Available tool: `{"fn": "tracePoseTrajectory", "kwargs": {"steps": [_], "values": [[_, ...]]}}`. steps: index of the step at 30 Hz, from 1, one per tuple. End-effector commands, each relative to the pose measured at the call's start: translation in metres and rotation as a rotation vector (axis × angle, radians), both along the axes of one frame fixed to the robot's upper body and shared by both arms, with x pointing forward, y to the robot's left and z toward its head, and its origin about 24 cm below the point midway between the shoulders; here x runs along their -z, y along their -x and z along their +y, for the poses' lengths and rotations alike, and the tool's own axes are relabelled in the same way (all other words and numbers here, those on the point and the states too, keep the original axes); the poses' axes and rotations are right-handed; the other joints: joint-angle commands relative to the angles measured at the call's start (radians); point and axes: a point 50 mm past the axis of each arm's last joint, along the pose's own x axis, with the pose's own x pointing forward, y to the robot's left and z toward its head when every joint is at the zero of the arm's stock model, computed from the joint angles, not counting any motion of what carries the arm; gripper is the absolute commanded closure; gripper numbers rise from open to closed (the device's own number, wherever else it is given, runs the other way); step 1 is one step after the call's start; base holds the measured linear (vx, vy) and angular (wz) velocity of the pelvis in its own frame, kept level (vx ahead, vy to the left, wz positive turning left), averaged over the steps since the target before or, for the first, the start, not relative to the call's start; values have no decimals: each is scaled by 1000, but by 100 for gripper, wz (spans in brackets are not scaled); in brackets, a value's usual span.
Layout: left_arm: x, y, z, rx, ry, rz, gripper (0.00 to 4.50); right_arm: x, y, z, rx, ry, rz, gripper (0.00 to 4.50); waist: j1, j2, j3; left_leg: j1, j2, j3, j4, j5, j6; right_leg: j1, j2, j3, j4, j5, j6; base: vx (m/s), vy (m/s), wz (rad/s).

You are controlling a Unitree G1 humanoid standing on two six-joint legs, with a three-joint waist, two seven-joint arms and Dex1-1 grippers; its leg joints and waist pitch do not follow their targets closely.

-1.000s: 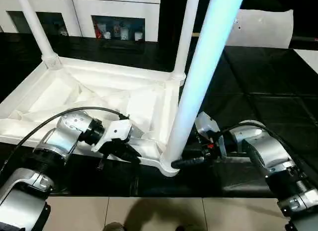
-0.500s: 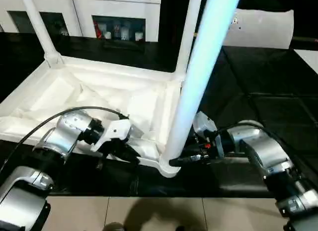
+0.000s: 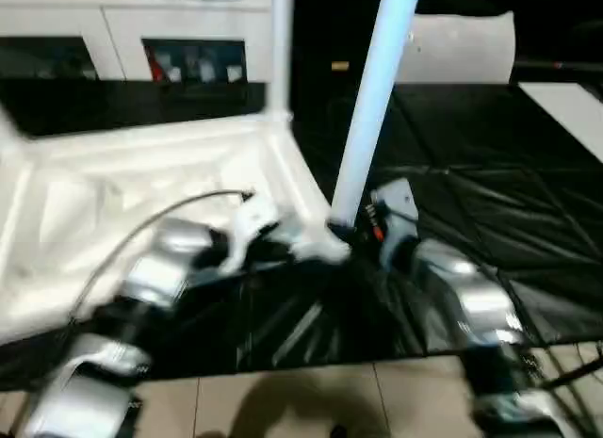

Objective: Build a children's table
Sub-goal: Rotate leg to tighten

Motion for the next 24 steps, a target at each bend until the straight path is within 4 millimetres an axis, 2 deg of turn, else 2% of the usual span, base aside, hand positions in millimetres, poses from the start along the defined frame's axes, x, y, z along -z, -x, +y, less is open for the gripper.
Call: {"fn": "tracePoseTrajectory", "kwargs": {"steps": [1, 3, 4, 5, 6, 8, 9, 12, 14, 15, 17, 19, 23, 24], "values": [[-16, -2, -48, 5, 110, -72, 450, 4, 21, 78, -263, -82, 72, 254, 3, -8, -45, -6, 1, 7, -79, -228, -14, 32, -34, 25, -93, -379, -135, 0, 0, 0], [-17, -2, -48, 7, 95, -79, 450, 2, 20, 79, -249, -88, 70, 254, 7, -5, -50, -10, 1, 10, -78, -174, 5, 37, -31, 26, -86, -276, -142, 0, 0, 0], [-17, -2, -47, 12, 80, -87, 450, 1, 20, 80, -253, -97, 58, 219, 9, -4, -53, -8, 1, 12, -76, -141, 14, 40, -30, 25, -80, -204, -154, 0, 0, 0], [-15, 0, -41, 31, 60, -91, 450, -2, 22, 76, -274, -104, 21, 199, 9, -8, -56, -8, 1, 14, -73, -125, 21, 43, -28, 25, -78, -170, -162, 0, 0, 0], [-13, 1, -37, 36, 53, -87, 450, -2, 23, 73, -284, -105, 11, 185, 12, -5, -58, -10, 1, 14, -71, -83, 30, 48, -29, 25, -69, -94, -179, 0, 0, 0], [-12, 2, -33, 42, 45, -84, 450, -1, 24, 69, -285, -101, 8, 179, 13, -3, -60, -11, 0, 15, -69, -44, 45, 52, -26, 22, -61, -10, -202, 0, 0, 0], [-11, 4, -30, 57, 40, -85, 450, 1, 24, 65, -289, -93, 2, 172, 12, -4, -59, -12, -1, 15, -69, -43, 48, 54, -26, 22, -61, -1, -207, 0, 0, 0], [-6, 8, -19, 88, 34, -73, 450, 3, 26, 48, -314, -75, -21, 134, 13, -2, -57, -9, 3, 16, -71, -89, 53, 54, -29, 23, -67, -53, -215, 0, 0, 0], [-6, 10, -12, 105, 28, -75, 450, 3, 26, 37, -338, -61, -31, 129, 13, -2, -55, -9, 5, 15, -73, -108, 52, 54, -30, 22, -69, -79, -216, 0, 0, 0], [-4, 11, -3, 126, 15, -72, 450, 2, 27, 23, -379, -32, -56, 99, 11, -8, -54, -9, 6, 17, -73, -120, 51, 52, -30, 22, -72, -101, -213, 0, 0, 0], [-3, 14, 4, 172, 12, -60, 450, 1, 27, 10, -432, -2, -80, 90, 14, -5, -53, -9, 7, 17, -72, -133, 55, 52, -32, 23, -73, -129, -207, 0, 0, 0], [-3, 16, 10, 215, -4, -53, 450, -2, 27, -1, -485, 6, -90, 79, 13, -12, -52, -11, 6, 16, -72, -132, 62, 51, -32, 23, -73, -143, -203, 0, 0, 0], [-3, 20, 23, 318, -44, -35, 450, -8, 28, -15, -601, 25, -101, 42, 14, -11, -57, -9, 8, 18, -66, -81, 93, 51, -30, 22, -61, -51, -232, 0, 0, 0], [-4, 21, 26, 353, -50, -32, 450, -9, 29, -18, -633, 42, -107, 34, 13, -14, -54, -11, 7, 19, -65, -70, 101, 49, -30, 22, -59, -25, -244, 0, 0, 0]]}}
